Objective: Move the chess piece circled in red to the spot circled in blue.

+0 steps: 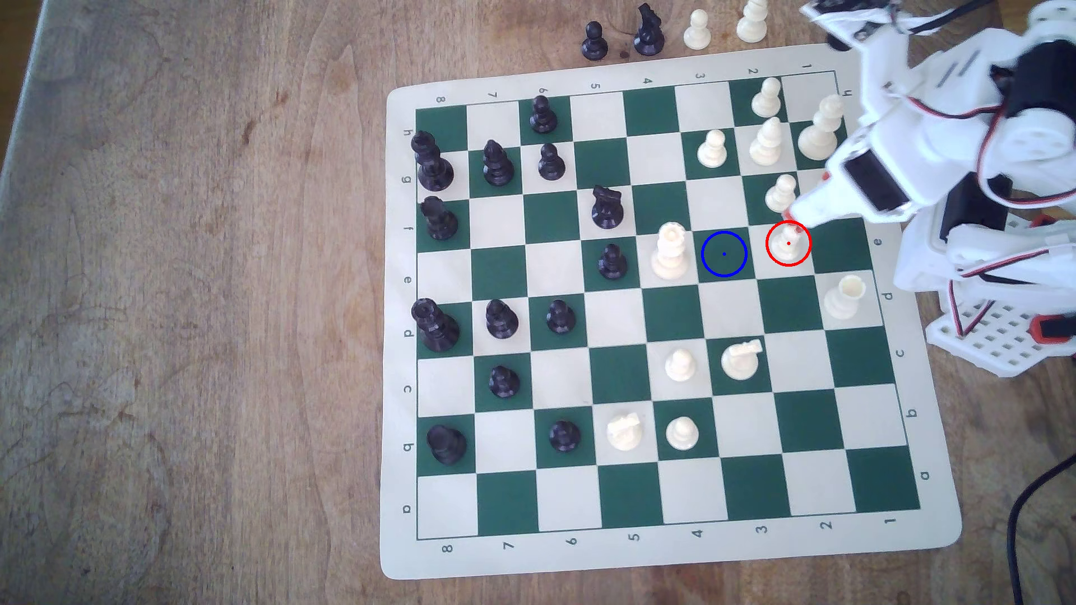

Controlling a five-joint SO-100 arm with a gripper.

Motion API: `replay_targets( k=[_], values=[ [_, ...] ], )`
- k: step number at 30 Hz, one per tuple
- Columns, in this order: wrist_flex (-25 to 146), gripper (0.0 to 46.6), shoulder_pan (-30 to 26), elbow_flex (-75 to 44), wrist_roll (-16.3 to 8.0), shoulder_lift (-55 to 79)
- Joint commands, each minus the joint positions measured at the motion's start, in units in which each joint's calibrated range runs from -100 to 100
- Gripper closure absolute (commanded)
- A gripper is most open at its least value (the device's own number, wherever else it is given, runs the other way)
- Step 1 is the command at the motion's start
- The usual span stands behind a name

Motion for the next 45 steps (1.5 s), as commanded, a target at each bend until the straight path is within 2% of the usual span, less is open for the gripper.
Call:
replay_targets(
  k=[1, 8, 13, 21, 27, 45],
  values=[
    [-2.8, 30.0, -0.1, 0.9, 1.1, 6.0],
    [-8.0, 29.6, -0.1, 5.0, 2.3, 12.2],
    [-9.9, 31.0, 0.8, 5.6, 3.0, 16.1],
    [-14.8, 33.6, 0.1, 6.1, 3.0, 21.2],
    [-17.2, 34.0, -2.0, 6.8, 2.6, 23.1],
    [-21.6, 34.8, -2.5, 8.0, 3.1, 25.9]
  ],
)
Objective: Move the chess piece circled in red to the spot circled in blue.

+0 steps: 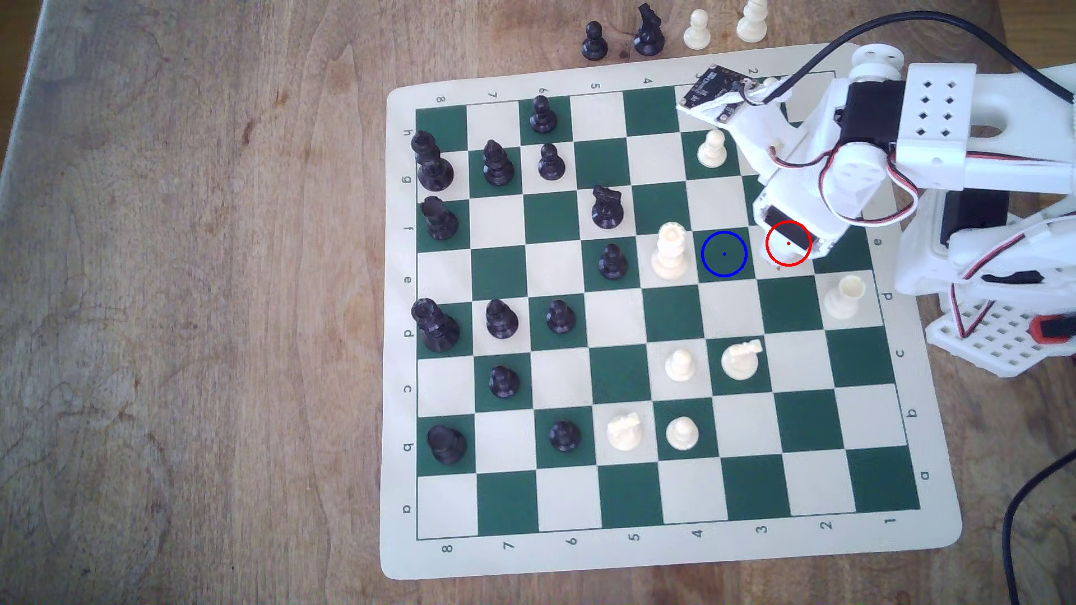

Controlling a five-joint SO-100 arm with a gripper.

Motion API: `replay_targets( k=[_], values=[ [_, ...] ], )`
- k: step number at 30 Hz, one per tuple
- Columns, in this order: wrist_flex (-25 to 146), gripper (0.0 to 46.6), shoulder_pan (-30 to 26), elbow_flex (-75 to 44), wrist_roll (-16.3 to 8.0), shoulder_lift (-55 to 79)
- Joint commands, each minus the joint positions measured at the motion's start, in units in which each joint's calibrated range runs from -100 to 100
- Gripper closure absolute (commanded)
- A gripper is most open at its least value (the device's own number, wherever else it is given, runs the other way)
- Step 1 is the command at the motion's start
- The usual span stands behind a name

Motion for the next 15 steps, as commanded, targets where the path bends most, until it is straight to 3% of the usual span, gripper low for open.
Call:
replay_targets(
  k=[1, 4, 9, 15],
  values=[
    [-1.2, 34.9, 0.2, -0.5, 0.3, 0.3],
    [-1.8, 37.4, 0.6, -0.5, 0.4, 0.6],
    [-1.8, 46.4, 0.8, -0.2, 0.9, 0.6],
    [-1.7, 46.4, 0.9, 0.1, 1.1, 0.1]
  ],
)
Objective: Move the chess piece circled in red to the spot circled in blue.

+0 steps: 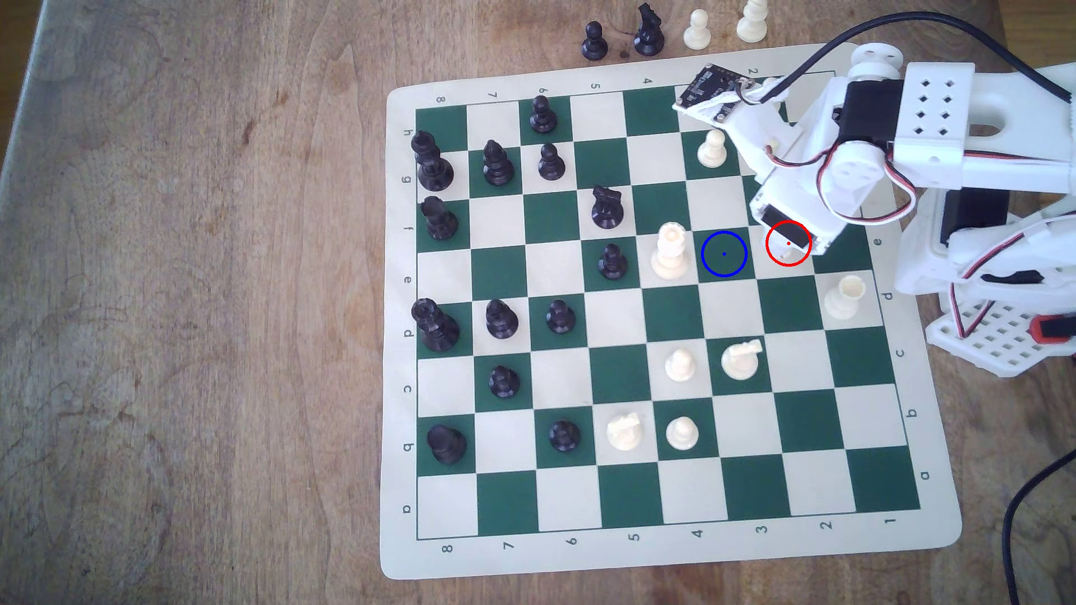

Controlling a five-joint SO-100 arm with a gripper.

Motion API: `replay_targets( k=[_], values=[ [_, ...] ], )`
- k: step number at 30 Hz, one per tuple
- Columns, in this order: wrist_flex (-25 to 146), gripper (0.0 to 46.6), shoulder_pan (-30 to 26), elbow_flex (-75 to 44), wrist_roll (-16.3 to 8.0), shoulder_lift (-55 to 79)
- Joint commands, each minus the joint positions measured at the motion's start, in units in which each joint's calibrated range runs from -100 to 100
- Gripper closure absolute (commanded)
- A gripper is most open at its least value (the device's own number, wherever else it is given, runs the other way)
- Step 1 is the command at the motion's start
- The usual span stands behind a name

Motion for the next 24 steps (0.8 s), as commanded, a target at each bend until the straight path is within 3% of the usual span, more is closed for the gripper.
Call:
replay_targets(
  k=[1, 5, 14, 24],
  values=[
    [0.1, 46.4, 0.4, -0.4, 0.2, -0.6],
    [5.7, 46.4, 0.0, -3.2, 0.3, -4.4],
    [20.5, 46.4, -1.5, -22.5, 0.0, -4.8],
    [12.2, 46.4, -6.5, -28.5, -0.2, 8.5]
  ],
)
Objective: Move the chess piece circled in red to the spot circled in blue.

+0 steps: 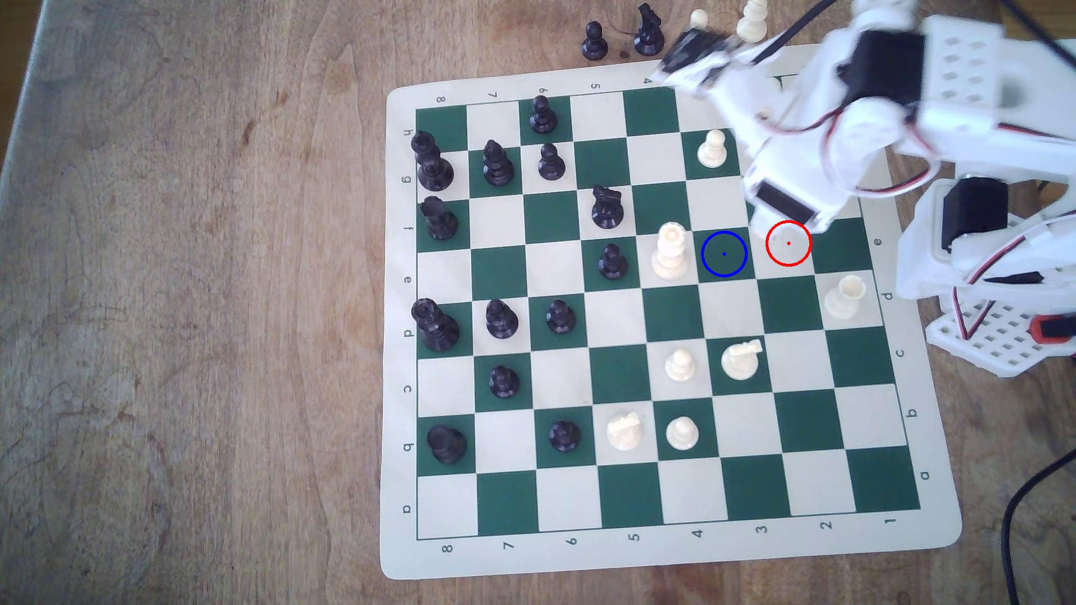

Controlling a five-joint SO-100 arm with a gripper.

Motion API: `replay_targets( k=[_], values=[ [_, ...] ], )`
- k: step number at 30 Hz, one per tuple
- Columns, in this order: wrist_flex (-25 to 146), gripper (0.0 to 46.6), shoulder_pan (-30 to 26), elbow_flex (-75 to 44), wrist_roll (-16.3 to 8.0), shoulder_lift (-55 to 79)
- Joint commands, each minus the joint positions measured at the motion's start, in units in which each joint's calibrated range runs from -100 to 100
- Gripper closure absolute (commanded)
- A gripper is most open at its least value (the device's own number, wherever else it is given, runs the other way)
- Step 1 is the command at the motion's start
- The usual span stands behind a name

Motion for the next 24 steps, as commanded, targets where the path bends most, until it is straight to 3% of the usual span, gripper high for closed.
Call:
replay_targets(
  k=[1, 24],
  values=[
    [-4.2, 46.4, -1.7, -4.3, 0.0, 5.0],
    [-16.6, 46.4, 1.5, -1.1, 0.3, 18.2]
  ],
)
